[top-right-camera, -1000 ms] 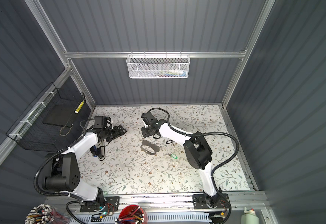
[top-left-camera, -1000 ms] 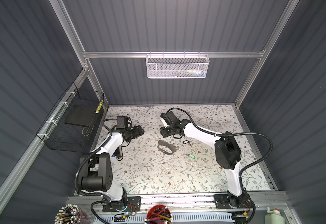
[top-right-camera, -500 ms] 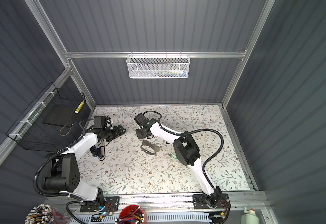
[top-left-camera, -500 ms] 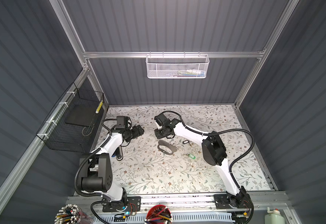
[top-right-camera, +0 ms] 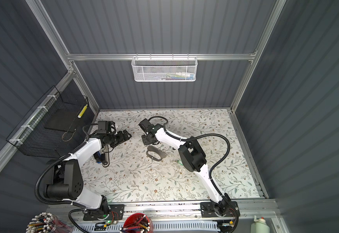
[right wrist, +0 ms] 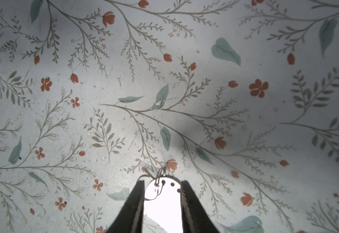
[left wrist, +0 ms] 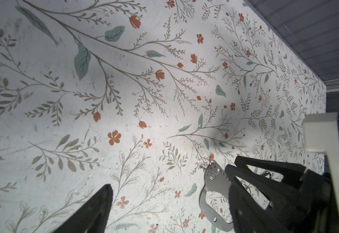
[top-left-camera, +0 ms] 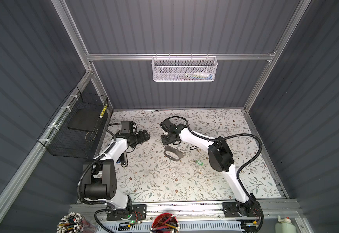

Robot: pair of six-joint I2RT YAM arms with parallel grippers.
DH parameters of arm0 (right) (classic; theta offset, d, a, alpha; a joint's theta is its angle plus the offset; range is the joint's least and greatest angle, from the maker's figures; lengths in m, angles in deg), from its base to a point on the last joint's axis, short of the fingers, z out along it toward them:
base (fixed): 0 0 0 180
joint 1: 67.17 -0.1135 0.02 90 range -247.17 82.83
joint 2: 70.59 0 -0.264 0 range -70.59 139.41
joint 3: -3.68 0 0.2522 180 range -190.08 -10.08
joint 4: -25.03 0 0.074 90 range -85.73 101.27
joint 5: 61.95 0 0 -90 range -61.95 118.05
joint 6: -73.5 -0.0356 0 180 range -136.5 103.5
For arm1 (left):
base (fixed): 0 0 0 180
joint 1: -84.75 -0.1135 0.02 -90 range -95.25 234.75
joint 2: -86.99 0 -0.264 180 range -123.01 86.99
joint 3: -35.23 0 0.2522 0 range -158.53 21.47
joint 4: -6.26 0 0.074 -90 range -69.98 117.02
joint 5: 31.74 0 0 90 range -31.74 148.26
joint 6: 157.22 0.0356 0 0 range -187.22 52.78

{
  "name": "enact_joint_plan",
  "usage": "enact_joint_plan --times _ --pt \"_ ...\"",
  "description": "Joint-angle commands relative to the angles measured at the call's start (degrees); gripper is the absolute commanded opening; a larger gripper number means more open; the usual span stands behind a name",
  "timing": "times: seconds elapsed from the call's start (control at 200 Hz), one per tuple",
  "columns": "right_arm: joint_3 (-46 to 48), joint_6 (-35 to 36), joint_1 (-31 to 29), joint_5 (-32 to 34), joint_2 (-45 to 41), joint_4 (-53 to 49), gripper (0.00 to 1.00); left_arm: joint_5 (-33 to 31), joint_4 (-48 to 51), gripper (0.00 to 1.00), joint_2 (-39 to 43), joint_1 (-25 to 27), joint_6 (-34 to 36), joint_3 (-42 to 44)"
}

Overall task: Put the keys on the keyring
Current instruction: 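Grasp a split ring on the grey metal plate with the right gripper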

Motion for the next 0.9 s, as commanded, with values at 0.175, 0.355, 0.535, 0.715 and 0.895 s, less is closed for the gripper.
enact_joint_plan --times 0.175,0.355,0.535,0.715,0.895 --pt "-3.4 -0.1 -0.6 0.5 3.5 -2.8 0.34 1.3 0.8 0.91 0.6 0.0 -0.6 -0.7" --pt "-4.5 -0.4 -0.6 0.9 4.5 -4.0 0.32 1.2 0.8 0.91 0.6 0.0 -0.6 -0.7" --pt "-5.3 -0.4 -0.6 0.7 5.2 -4.6 0.27 1.2 0.8 0.91 0.4 0.0 -0.5 -0.6" --pt "-6.2 -0.4 -0.6 0.9 5.8 -5.5 0.23 1.1 0.9 0.91 0.4 0.0 -0.4 -0.7" --pt "-6.8 -0.4 -0.6 0.9 6.3 -6.0 0.26 1.1 1.0 0.91 0.3 0.0 -0.4 -0.8"
